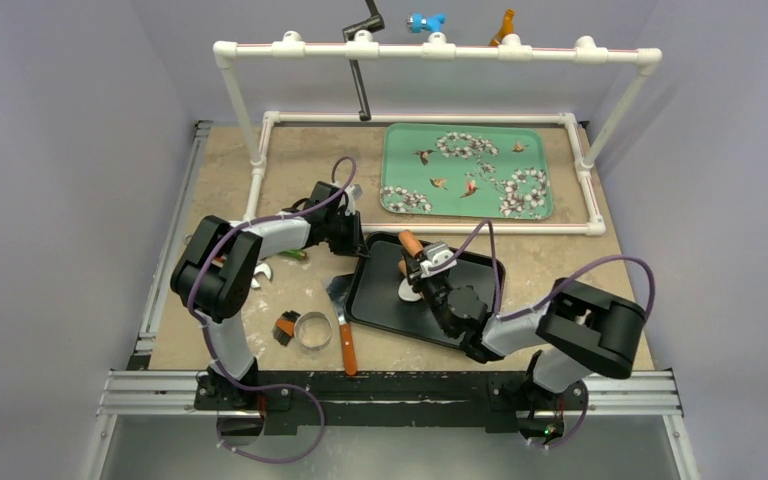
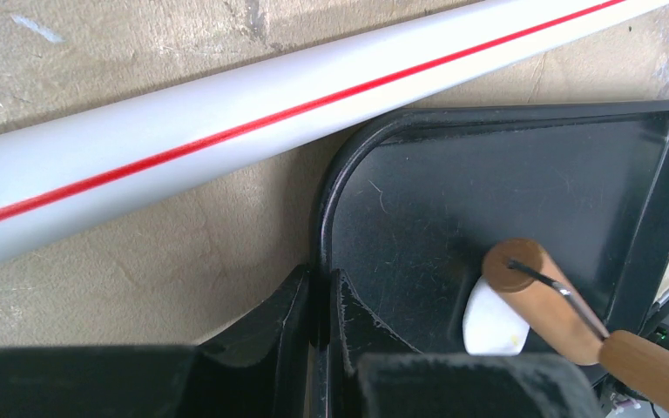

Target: Roll out the dumpling wrappers from the dough

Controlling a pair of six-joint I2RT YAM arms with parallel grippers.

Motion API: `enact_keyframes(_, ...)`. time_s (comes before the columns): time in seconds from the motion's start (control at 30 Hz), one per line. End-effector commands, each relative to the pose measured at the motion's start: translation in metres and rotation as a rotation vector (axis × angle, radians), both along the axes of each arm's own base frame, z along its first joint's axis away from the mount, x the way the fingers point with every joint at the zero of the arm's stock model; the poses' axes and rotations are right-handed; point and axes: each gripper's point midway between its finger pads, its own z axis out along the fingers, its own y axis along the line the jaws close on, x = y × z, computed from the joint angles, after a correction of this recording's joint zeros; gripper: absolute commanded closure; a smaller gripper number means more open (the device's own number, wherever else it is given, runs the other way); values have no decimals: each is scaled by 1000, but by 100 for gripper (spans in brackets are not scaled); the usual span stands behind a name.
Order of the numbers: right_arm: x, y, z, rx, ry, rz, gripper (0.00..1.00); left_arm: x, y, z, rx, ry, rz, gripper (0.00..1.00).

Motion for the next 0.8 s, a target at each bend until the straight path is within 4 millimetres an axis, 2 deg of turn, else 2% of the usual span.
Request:
enact_keyframes(0.0, -2, -2, -10, 30, -21, 2, 100, -17, 38, -41, 159, 97, 62, 100)
enact_keyframes(0.27, -8, -42, -63, -70, 90, -117, 100, -16, 38, -41, 161, 99, 63, 100)
enact_keyframes(0.33, -8, -57, -68, -82, 94, -180, 100, -17, 38, -41, 161, 101, 62, 100)
enact_keyframes(0.4, -7, -68, -64, -56, 82, -215, 100, -17, 38, -41, 160, 101, 61, 100)
enact_keyframes(0.43, -7, -66, -62, -39, 80, -195, 100, -17, 39, -42, 162, 102, 63, 100)
enact_keyframes(0.47, -7, -60, -69, -48, 108, -171, 100, -17, 39, -42, 162, 104, 62, 100)
enact_keyframes(0.53, -11, -45, -100, -83, 233, -137, 100, -17, 38, -42, 161, 103, 62, 100)
enact_keyframes(0.6, -22, -31, -113, -115, 249, -98, 100, -17, 38, -41, 160, 102, 62, 100)
enact_keyframes(0.67, -30, -25, -105, -65, 203, -59, 100, -17, 38, -42, 159, 104, 61, 100)
enact_keyframes(0.77, -40, -21, -124, -78, 265, -25, 100, -17, 38, -42, 160, 105, 62, 100)
